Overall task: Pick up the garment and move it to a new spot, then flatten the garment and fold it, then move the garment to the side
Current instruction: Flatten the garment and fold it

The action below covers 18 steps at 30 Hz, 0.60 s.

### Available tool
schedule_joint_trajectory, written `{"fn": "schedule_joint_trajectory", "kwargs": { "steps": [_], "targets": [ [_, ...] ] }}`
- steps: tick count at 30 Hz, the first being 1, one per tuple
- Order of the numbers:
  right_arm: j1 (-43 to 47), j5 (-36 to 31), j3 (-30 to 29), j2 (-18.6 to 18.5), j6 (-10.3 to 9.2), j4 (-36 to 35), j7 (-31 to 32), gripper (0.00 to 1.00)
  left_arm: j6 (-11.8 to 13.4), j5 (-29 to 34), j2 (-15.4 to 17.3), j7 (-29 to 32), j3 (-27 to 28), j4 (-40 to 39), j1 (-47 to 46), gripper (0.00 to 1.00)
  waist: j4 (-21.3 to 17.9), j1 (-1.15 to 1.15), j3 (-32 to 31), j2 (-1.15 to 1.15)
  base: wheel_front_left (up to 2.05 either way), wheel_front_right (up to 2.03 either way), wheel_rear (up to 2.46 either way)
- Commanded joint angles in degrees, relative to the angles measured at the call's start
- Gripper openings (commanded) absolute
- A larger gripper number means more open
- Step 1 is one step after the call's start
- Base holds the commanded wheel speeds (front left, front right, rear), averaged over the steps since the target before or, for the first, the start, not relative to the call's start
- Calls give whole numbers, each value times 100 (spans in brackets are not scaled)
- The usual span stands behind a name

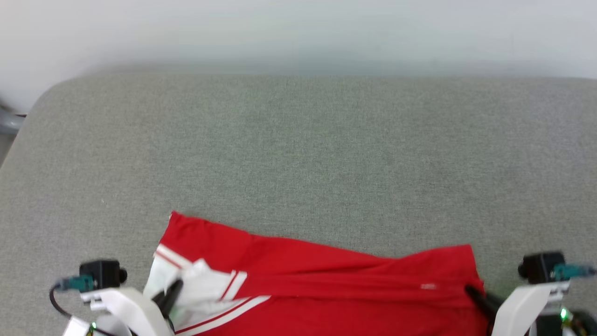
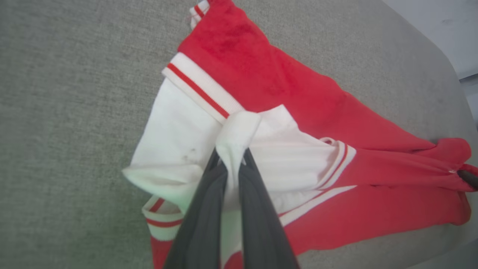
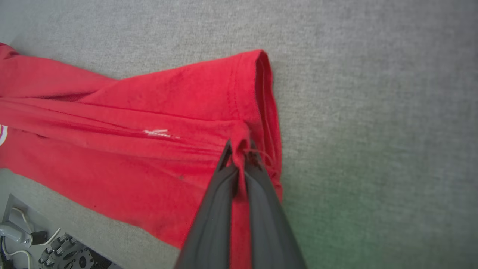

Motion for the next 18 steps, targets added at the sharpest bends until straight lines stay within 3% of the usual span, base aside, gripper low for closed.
{"fn": "schedule_joint_trajectory", "kwargs": {
  "steps": [1, 4, 5, 6, 7, 8, 13, 18],
  "targets": [
    [171, -48, -59, 80, -10, -5, -56, 0, 26, -25, -10, -5, -3, 30, 131, 0, -18, 1, -47, 0, 0, 0, 0],
    [434, -75, -105, 319, -10, 96, -186, 48, -26, -126, -167, -29, -89, 154, 323, 1, -58, 1, -104, 0, 0, 0, 0],
    [488, -83, -140, 404, -10, 129, -299, 100, -46, -126, -204, -44, -125, 208, 352, 26, -70, 1, -120, 0, 0, 0, 0],
    [519, -113, -170, 476, -10, 155, -434, 100, -57, -139, -255, -82, -135, 274, 372, 42, -85, 1, -143, 0, 0, 0, 0],
    [539, -129, -203, 544, -10, 169, -605, 100, -83, -148, -304, -126, -147, 338, 380, 78, -96, 1, -157, 0, 0, 0, 0],
    [548, -137, -241, 619, -10, 183, -776, 100, -106, -142, -353, -190, -155, 386, 365, 100, -105, 1, -168, 0, 0, 0, 0],
    [490, -266, -340, 797, -8, 105, -1517, 100, -260, 196, -407, -808, -141, 430, 138, 100, -157, 1, -229, 0, 0, 0, 0],
    [491, -318, -511, 705, -8, 28, -1448, 100, -317, 643, -448, -1592, -113, 324, -17, 100, -200, 1, -346, 0, 0, 0, 0]
  ]
}}
